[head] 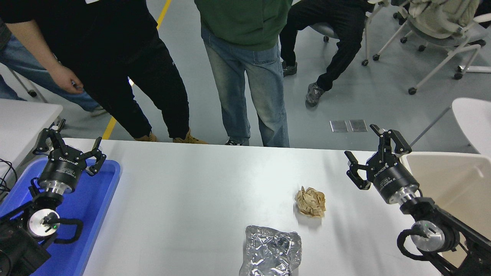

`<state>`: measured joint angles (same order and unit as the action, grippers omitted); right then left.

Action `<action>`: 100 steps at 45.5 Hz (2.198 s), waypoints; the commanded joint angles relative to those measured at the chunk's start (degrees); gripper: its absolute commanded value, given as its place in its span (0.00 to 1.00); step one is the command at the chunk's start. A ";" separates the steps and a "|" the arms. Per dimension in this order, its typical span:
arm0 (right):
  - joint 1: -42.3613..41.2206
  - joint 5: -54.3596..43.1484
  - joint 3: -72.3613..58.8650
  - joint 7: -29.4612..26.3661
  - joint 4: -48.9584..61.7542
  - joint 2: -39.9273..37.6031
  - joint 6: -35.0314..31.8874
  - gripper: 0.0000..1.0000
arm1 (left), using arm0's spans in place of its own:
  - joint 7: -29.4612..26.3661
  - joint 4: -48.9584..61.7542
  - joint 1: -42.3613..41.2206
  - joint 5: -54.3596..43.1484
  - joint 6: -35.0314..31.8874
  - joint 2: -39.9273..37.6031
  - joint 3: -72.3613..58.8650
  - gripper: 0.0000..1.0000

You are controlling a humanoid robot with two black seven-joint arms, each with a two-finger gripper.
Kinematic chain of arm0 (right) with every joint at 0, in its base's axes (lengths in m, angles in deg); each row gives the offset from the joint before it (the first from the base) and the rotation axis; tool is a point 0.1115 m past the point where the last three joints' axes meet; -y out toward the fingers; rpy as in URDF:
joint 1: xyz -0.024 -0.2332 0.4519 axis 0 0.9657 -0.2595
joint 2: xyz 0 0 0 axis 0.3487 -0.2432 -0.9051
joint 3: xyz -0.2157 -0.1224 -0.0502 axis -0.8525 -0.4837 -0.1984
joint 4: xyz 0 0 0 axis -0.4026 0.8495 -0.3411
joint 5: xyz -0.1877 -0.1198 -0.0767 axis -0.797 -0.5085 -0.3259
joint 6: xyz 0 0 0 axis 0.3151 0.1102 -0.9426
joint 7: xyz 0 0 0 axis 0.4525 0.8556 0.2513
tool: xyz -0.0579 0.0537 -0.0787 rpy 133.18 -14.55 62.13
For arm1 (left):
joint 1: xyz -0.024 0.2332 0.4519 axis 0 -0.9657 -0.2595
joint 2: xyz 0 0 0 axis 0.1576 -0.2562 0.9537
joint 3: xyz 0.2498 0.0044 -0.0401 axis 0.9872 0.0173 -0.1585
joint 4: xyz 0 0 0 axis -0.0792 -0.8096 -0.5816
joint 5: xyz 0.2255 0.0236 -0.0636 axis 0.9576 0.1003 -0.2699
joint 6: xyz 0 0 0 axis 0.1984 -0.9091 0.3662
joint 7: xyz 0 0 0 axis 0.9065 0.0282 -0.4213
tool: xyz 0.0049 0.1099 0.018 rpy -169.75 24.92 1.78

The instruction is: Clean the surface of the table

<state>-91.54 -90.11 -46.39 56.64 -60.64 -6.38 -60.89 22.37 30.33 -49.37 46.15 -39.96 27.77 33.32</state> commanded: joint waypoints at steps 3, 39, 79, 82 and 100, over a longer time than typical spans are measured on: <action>-5.38 -8.97 -13.90 0.08 -1.39 -8.61 6.56 1.00 | -0.01 0.05 -0.01 0.00 0.00 0.00 0.00 1.00; -12.77 -45.01 -45.46 -0.45 -23.63 -33.31 9.20 1.00 | -0.01 0.05 0.08 0.09 0.00 0.00 0.00 1.00; -12.94 -46.69 -51.62 -8.44 -24.43 -19.96 9.20 1.00 | 0.08 0.05 0.08 0.00 0.00 0.00 0.00 1.00; -12.94 -46.60 -51.79 -10.11 -22.93 -18.11 9.20 1.00 | 0.08 -0.03 0.08 0.00 0.00 0.00 0.00 1.00; -15.49 -44.50 -51.97 -15.12 -19.15 -10.02 9.20 1.00 | -0.01 0.05 0.08 0.09 0.00 0.00 0.00 1.00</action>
<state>-105.27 -136.74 -98.23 43.50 -81.02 -20.07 -51.69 22.41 30.36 -49.29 46.22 -39.91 27.76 33.32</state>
